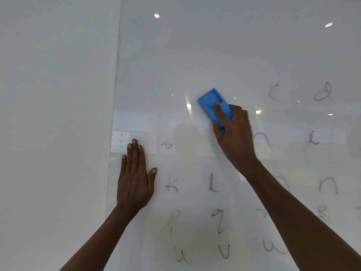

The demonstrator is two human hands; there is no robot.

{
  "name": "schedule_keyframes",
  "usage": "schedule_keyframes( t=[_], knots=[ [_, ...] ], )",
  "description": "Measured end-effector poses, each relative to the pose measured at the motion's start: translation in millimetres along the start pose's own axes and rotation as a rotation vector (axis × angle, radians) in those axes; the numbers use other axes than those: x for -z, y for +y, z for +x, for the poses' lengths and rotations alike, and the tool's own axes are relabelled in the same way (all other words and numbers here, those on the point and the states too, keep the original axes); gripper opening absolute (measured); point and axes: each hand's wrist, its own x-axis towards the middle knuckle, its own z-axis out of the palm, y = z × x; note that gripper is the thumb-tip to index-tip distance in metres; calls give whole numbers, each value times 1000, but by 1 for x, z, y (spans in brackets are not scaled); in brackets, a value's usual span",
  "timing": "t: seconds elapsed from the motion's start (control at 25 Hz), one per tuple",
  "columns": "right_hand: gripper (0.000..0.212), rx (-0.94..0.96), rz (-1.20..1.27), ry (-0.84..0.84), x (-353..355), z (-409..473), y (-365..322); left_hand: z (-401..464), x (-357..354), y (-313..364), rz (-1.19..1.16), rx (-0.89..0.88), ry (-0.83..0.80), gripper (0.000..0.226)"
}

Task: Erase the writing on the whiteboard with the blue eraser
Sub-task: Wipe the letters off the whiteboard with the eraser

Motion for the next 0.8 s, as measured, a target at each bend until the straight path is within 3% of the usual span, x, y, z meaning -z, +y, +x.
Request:
schedule_keyframes(
  t=[0.2,0.28,0.56,0.8],
  knots=[
    [52,-276,59,154,-5,-8,11,-15,2,-11,21,-35,-54,71],
    [49,-280,129,180,-14,-6,-5,-19,1,-14,18,-43,-51,69],
    [45,207,37,-68,-49,-51,-66,-20,-2,-17,-13,-47,-33,67],
    [49,402,29,-245,-48,-159,-60,-23,-2,-18,-15,-57,-47,67]
  ],
)
